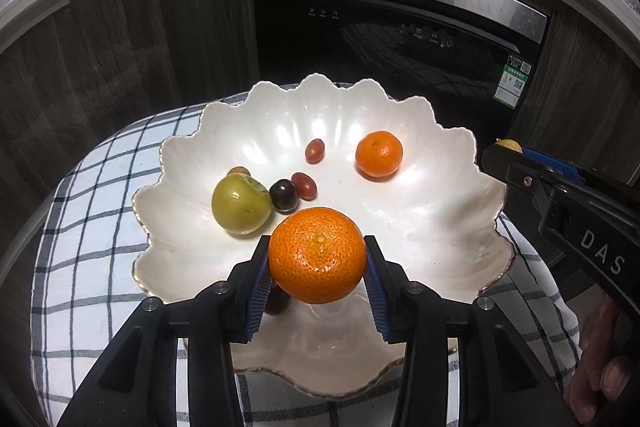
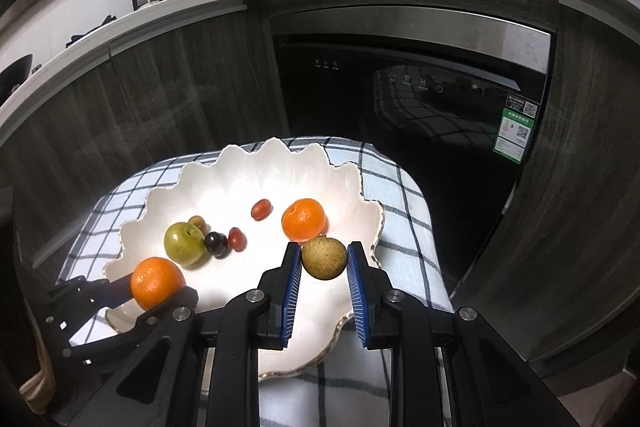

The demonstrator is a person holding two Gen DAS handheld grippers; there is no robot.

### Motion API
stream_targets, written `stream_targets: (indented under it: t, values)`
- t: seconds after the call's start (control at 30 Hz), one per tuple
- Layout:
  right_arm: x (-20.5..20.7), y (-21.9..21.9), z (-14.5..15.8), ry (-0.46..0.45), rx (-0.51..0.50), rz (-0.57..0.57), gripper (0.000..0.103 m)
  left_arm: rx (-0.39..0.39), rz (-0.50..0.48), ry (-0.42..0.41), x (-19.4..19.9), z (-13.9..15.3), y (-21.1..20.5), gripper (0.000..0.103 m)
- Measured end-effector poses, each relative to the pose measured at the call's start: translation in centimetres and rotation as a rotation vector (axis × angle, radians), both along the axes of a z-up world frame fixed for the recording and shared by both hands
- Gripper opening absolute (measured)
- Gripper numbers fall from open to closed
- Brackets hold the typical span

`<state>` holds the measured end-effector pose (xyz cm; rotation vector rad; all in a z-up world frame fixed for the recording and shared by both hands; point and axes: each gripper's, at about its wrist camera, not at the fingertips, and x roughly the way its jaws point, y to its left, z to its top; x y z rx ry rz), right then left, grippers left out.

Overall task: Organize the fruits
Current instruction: 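Carry the mandarin with the left gripper while the right gripper carries the brown fruit over the bowl, then open the left gripper over the bowl while the right gripper releases the brown fruit there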

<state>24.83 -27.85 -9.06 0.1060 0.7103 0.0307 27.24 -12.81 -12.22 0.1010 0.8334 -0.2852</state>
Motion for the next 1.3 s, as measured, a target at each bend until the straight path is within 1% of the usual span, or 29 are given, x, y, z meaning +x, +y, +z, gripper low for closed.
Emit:
stream_targets:
  t: [0.3,0.47,0.5,0.53,0.57,0.63,0.7,0.73,0.8,0.87,0.9,1.07,1.3]
  values:
    - [1.2,0.0,-1.3,0.043,0.02,0.011,0.025,0.003,0.005,0.036,0.6,-0.8,-0.1,0.043]
    - [1.2,0.2,-1.2,0.037,0.012,0.015,0.027,0.003,0.02,0.057,1.0,-0.9,0.2,0.046]
    - [1.2,0.2,-1.2,0.036,0.011,0.015,0.034,0.001,0.023,0.057,1.0,-0.9,0.3,0.049]
    - [1.2,0.2,-1.2,0.036,0.013,0.014,0.039,0.003,0.031,0.046,0.9,-0.7,0.4,0.061]
    - [1.2,0.2,-1.1,0.034,0.012,0.012,0.045,0.005,0.041,0.031,0.8,-0.5,0.5,0.071]
    - [1.0,0.2,-1.0,0.024,0.002,0.005,0.049,0.008,0.053,0.006,0.6,0.0,0.6,0.074]
    - [0.9,0.2,-0.9,0.021,-0.002,0.002,0.057,0.011,0.057,0.005,0.7,0.1,0.7,0.076]
    - [0.8,0.2,-0.9,0.019,-0.002,-0.002,0.06,0.011,0.063,0.001,0.7,0.3,0.9,0.079]
    - [0.6,0.0,-0.7,0.015,0.0,-0.009,0.07,0.014,0.075,-0.011,0.7,0.5,1.1,0.085]
    - [0.4,-0.1,-0.6,0.008,-0.001,-0.02,0.075,0.027,0.093,-0.025,0.6,0.8,1.2,0.093]
    - [0.3,-0.2,-0.5,0.005,-0.004,-0.028,0.077,0.029,0.099,-0.031,0.5,1.0,1.2,0.094]
    - [-0.1,-0.4,-0.1,0.008,-0.009,-0.047,0.077,0.037,0.106,-0.054,-0.2,1.8,1.5,0.098]
    - [-1.4,0.0,0.9,-0.007,-0.012,-0.048,0.077,0.04,0.118,-0.085,-1.5,3.1,2.3,0.099]
